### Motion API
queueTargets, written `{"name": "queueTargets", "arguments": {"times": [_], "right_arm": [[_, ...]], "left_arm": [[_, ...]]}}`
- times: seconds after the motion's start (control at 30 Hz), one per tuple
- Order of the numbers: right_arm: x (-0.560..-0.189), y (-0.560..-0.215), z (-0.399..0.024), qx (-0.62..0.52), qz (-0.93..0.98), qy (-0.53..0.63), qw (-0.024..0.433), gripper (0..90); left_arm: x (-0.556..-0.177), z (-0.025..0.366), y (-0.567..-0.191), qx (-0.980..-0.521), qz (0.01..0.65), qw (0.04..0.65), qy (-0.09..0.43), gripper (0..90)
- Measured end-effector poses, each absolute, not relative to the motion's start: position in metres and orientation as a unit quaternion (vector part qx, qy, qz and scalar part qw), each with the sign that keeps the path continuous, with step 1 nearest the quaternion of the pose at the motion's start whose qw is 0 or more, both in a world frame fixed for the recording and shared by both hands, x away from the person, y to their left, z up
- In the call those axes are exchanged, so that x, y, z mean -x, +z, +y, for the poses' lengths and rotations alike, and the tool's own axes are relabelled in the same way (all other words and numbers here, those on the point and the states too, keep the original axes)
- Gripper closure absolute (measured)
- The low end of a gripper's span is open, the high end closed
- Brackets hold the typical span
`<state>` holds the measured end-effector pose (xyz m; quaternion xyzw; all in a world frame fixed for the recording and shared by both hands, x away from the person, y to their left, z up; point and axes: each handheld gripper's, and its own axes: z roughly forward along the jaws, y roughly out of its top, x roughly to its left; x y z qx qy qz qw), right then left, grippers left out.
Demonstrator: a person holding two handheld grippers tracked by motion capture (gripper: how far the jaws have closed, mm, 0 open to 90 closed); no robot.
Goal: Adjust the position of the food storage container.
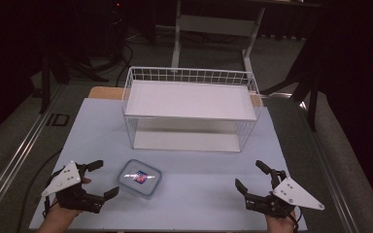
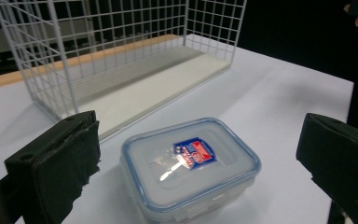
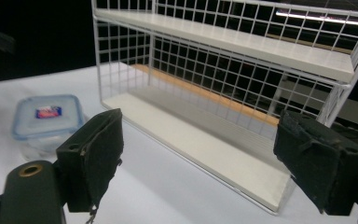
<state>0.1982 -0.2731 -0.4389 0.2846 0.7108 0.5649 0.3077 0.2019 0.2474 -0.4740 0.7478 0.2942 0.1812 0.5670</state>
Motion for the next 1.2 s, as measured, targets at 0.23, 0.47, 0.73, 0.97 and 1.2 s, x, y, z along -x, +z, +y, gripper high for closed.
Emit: {"name": "queueTargets", "arguments": {"times": [0.23, 0.47, 0.73, 0.97, 1.2], "right_arm": [[-0.196, -0.437, -0.27, -0.278, 0.711, 0.574, 0.297, 14.3], [-0.194, -0.435, -0.27, -0.278, 0.702, 0.581, 0.305, 14.1], [-0.196, -0.436, -0.272, -0.285, 0.698, 0.583, 0.303, 14.1], [-0.196, -0.436, -0.271, -0.283, 0.699, 0.584, 0.301, 14.1], [-0.198, -0.437, -0.273, -0.287, 0.696, 0.59, 0.291, 14.1]], "left_arm": [[-0.197, 0.248, -0.462, -0.741, 0.277, 0.584, 0.183, 0.6], [-0.212, 0.262, -0.459, -0.744, 0.292, 0.574, 0.176, 0.7], [-0.233, 0.287, -0.471, -0.758, 0.306, 0.543, 0.192, 16.6], [-0.252, 0.286, -0.491, -0.792, 0.318, 0.493, 0.169, 48.8], [-0.263, 0.277, -0.514, -0.833, 0.322, 0.424, 0.15, 78.6]]}}
